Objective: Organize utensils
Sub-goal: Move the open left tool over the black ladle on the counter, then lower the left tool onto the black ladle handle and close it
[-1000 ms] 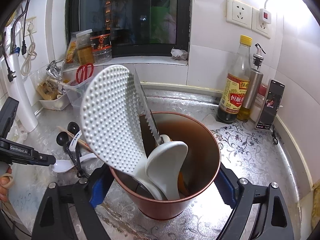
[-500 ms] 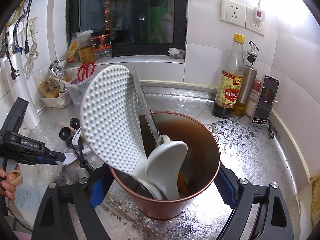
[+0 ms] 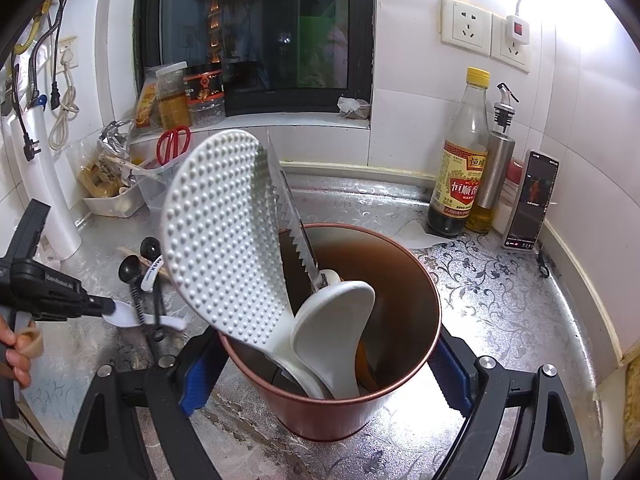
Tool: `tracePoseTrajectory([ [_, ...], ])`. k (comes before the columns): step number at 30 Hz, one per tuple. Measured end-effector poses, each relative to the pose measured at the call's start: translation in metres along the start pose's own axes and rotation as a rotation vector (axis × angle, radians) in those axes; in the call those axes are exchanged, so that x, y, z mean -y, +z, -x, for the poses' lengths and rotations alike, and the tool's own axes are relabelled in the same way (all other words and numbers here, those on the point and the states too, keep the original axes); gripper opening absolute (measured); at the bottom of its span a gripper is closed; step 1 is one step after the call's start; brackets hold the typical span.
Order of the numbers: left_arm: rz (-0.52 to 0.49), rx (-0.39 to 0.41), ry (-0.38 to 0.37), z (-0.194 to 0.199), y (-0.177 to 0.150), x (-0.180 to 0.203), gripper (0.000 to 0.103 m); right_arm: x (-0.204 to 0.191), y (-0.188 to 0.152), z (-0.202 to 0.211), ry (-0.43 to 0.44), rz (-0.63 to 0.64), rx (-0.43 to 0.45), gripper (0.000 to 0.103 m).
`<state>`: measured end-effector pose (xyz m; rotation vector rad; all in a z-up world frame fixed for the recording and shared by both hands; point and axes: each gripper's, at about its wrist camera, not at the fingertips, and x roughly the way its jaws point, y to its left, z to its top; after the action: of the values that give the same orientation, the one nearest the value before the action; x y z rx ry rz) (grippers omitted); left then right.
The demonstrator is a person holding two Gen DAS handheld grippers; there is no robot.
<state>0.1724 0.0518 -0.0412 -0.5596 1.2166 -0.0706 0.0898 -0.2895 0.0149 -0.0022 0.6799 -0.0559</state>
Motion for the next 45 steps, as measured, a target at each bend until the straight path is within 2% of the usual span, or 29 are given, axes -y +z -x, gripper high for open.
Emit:
tracePoseTrajectory([
  [6,0.085,-0.006,-0.027,0.002,0.006,-0.021,0.007,0.0,0.0,0.0,0.0,0.0,0.0,0.091],
  [14,0.083,-0.026,-0.029,-0.004,0.006,-0.017,0.01,0.0,0.0,0.0,0.001,0.001,0.001,0.091],
  [16,0.085,-0.013,-0.024,-0.001,0.013,-0.018,0.021,0.0,0.0,0.0,0.001,0.001,0.001,0.091],
  [18,0.055,0.014,-0.013,0.007,0.024,-0.016,0.026,0.0,0.0,0.0,0.001,0.001,0.001,0.091],
  [23,-0.052,0.038,0.024,0.011,0.054,-0.001,0.026,0.0,0.0,-0.001,0.002,0.003,0.001,0.091],
  [32,-0.196,-0.052,0.066,-0.016,0.077,0.024,0.026,-0.002,0.0,-0.001,0.0,0.007,0.001,0.091],
  [38,-0.24,-0.085,0.107,-0.035,0.084,0.037,0.026,-0.001,0.001,-0.001,0.0,0.007,0.001,0.091],
  [42,-0.232,-0.078,0.116,-0.047,0.088,0.041,0.026,-0.002,0.001,-0.001,0.0,0.008,0.001,0.091],
  [44,-0.223,-0.07,0.123,-0.05,0.09,0.041,0.021,-0.002,0.001,-0.001,0.0,0.008,0.001,0.091],
  [45,-0.216,-0.067,0.127,-0.05,0.089,0.04,0.013,-0.002,0.001,-0.001,-0.001,0.008,0.001,0.091],
])
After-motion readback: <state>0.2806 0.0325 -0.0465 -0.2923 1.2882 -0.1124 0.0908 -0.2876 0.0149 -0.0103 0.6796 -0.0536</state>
